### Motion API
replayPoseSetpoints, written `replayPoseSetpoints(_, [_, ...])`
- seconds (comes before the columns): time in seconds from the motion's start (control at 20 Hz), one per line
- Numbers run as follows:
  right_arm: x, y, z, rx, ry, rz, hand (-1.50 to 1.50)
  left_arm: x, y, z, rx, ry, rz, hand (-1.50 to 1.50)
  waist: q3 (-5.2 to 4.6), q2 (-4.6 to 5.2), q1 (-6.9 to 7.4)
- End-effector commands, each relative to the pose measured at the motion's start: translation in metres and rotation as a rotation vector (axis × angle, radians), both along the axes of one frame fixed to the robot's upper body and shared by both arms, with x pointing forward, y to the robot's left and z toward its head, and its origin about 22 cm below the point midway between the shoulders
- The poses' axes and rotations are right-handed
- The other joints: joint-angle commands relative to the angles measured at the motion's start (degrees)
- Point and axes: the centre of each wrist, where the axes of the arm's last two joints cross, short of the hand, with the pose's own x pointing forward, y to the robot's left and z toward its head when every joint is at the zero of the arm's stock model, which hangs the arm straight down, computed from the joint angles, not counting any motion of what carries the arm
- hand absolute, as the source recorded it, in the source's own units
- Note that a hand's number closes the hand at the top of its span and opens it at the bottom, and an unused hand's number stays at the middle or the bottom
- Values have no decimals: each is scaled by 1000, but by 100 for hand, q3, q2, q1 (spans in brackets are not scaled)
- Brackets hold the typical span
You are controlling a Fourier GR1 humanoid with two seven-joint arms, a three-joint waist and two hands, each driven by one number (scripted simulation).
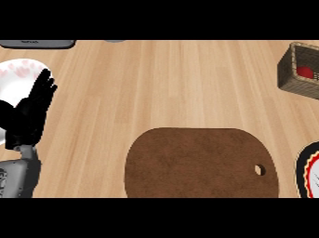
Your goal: Pick the tomato from the cutting board and place it in the basket
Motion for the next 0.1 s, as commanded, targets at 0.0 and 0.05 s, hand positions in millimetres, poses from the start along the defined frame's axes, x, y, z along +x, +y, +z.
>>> replayPoseSetpoints(0.0, [-33,-27,-4,58,-45,21,-150,-10,-4,-12,-3,3,-13,0,5,9,34])
replayPoseSetpoints(0.05, [-40,-32,-11,38,-47,23,-150,-3,-11,-6,-14,4,-16,0,13,28,33])
